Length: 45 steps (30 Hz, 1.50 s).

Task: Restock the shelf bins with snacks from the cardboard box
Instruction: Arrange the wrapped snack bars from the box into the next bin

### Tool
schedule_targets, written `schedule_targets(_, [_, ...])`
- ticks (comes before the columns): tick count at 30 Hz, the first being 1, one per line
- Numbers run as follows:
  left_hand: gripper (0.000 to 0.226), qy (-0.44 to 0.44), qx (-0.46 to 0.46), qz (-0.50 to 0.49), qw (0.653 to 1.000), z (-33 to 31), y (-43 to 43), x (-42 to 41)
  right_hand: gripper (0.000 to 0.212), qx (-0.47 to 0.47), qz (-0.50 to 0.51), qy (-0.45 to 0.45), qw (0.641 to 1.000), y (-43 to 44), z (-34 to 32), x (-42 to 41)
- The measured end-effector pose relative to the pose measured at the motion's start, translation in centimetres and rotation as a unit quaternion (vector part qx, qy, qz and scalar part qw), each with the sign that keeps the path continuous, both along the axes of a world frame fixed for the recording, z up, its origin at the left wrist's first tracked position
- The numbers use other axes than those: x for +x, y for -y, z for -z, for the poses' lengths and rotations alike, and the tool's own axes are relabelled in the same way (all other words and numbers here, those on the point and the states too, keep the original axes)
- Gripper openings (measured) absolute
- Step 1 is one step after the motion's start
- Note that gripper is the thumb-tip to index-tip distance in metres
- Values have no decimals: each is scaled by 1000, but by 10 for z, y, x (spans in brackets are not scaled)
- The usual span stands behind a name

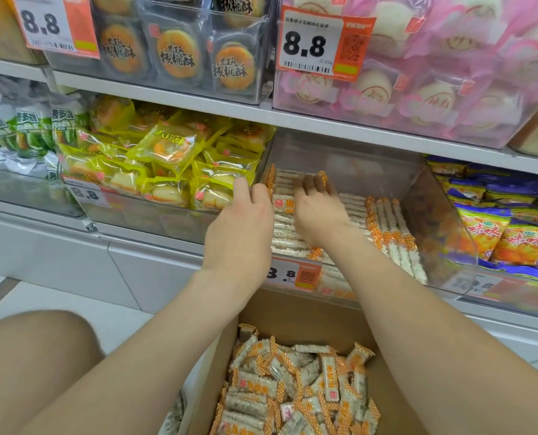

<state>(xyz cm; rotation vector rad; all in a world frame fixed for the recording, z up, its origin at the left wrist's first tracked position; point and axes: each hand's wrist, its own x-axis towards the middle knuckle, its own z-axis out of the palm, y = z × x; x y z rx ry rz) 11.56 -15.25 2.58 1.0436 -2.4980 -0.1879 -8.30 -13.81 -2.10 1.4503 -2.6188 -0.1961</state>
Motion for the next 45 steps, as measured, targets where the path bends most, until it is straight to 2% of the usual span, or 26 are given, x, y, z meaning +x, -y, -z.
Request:
schedule_targets(3, [53,-5,-1,3,1000,1,-1,0,74,22,-14,0,1000,0,-7,2])
schedule_targets(6, [49,-15,-5,1,1000,2,-1,0,61,31,-20,17,999,-2,-22,2])
schedule_targets(10, [48,-42,9,20,999,6,0,4,43,-18,-33,-43,998,-11,-33,9])
schedule_targets(13, [52,-53,0,31,998,12,-4,11,35,-82,-39,-57,994,-27,-42,21])
schedule_targets(15, [48,-81,-45,44,995,13,-7,17,36,-149,-42,-12,988,-42,-48,31])
schedule_targets(18, [28,-144,-93,83,982,12,-19,32,29,-312,-79,95,942,-81,-47,59])
schedule_targets(20, [17,-148,-48,120,981,14,-30,42,24,-366,-144,107,913,-112,-41,86])
schedule_targets(22, [22,-55,74,202,975,24,-37,49,19,-299,-224,40,927,-138,-25,107])
schedule_targets(23, [26,39,120,251,960,29,-37,50,16,-232,-263,12,936,-146,-13,111])
schedule_targets(24, [28,151,145,285,935,38,-38,52,15,-147,-283,21,947,-153,3,115])
schedule_targets(26, [17,343,170,300,874,60,-41,55,16,19,-267,103,958,-167,38,121])
schedule_targets(27, [8,406,185,286,848,74,-43,55,21,80,-236,158,955,-174,59,123])
schedule_targets(29, [16,498,192,261,805,108,-44,54,29,170,-161,267,935,-189,98,130])
schedule_targets(32, [21,545,204,260,770,157,-52,50,29,244,-101,378,887,-203,150,142])
schedule_targets(36, [9,591,211,264,732,221,-68,58,29,288,-38,436,852,-207,214,154])
schedule_targets(38, [15,603,224,264,719,246,-72,66,27,299,-18,452,840,-208,240,159])
schedule_targets(43, [11,589,235,266,726,281,-75,72,44,323,-34,471,820,-204,270,169])
schedule_targets(45, [10,587,233,272,726,287,-75,71,58,333,-39,480,811,-204,279,170])
